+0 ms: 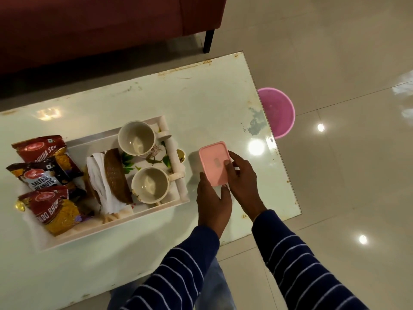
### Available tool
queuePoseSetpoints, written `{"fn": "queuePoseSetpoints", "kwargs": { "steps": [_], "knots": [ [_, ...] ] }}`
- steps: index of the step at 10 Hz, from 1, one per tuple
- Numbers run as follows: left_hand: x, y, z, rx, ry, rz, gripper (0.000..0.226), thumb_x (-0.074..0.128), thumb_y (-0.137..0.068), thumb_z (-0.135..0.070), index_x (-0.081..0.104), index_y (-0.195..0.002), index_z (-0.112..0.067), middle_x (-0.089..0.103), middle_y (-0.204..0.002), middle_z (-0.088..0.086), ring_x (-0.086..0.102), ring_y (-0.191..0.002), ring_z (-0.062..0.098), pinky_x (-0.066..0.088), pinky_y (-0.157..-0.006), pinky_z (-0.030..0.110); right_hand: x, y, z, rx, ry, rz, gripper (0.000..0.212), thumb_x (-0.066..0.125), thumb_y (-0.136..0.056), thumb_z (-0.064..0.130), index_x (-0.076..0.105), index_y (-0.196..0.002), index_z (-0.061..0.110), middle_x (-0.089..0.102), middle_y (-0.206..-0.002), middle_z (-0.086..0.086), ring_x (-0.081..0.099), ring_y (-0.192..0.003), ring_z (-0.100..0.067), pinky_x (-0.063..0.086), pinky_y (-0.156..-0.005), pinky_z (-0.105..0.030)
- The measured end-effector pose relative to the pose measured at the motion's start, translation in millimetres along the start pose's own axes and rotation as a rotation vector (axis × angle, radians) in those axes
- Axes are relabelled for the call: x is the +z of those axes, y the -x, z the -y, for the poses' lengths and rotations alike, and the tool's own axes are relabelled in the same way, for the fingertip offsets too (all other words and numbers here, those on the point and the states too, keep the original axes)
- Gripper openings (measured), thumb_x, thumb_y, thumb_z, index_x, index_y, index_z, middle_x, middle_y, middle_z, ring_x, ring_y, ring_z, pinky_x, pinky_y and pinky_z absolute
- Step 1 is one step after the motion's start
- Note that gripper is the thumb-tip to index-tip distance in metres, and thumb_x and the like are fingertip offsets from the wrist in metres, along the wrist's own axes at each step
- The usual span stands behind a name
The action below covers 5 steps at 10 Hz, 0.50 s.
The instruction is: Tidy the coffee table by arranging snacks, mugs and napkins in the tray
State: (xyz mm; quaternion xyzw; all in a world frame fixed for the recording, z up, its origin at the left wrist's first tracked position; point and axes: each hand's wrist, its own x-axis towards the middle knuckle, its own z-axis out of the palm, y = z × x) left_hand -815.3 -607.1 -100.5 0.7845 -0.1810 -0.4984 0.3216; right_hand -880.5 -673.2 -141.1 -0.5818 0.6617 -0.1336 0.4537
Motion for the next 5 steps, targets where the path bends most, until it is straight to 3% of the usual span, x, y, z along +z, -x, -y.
{"fn": "queuePoseSetpoints", "kwargs": {
  "steps": [1,2,3,5],
  "knots": [
    [-4,3,-2,0.001,0.011,0.043,0.067,0.054,-0.099,-0.020,0.018,-0.156,-0.020,0.038,-0.155,0.004,0.040,-0.140,0.020,0.039,-0.110,0.035,-2,3,0,0.008,0.006,-0.037,0.045,0.049,-0.101,0.036,0.045,-0.145,0.026,0.058,-0.121,-0.007,0.058,-0.108,-0.021,0.051,-0.085,-0.025],
    [-29,25,-4,0.072,-0.022,0.060,0.068,0.052,-0.100,-0.021,0.014,-0.157,-0.022,0.029,-0.160,0.000,0.031,-0.143,0.013,0.028,-0.104,0.011,-5,28,10,-0.018,0.106,-0.098,0.056,0.048,-0.098,0.047,0.037,-0.148,0.024,0.047,-0.137,-0.007,0.045,-0.126,-0.026,0.044,-0.102,-0.041],
    [-59,34,-12,0.147,-0.043,0.041,0.068,0.052,-0.100,-0.021,0.014,-0.156,-0.024,0.028,-0.160,-0.001,0.028,-0.144,0.010,0.025,-0.103,0.010,-6,41,35,-0.073,0.177,-0.150,0.057,0.048,-0.096,0.048,0.037,-0.146,0.023,0.045,-0.141,-0.006,0.042,-0.128,-0.028,0.041,-0.103,-0.045],
    [-162,51,-35,0.491,-0.164,-0.080,0.072,0.060,-0.095,-0.018,0.020,-0.154,-0.023,0.028,-0.160,0.001,0.026,-0.146,0.011,0.026,-0.116,0.023,8,79,121,-0.298,0.360,-0.178,0.057,0.051,-0.094,0.049,0.036,-0.144,0.027,0.043,-0.145,0.002,0.039,-0.134,-0.022,0.034,-0.109,-0.049]
  ]
}}
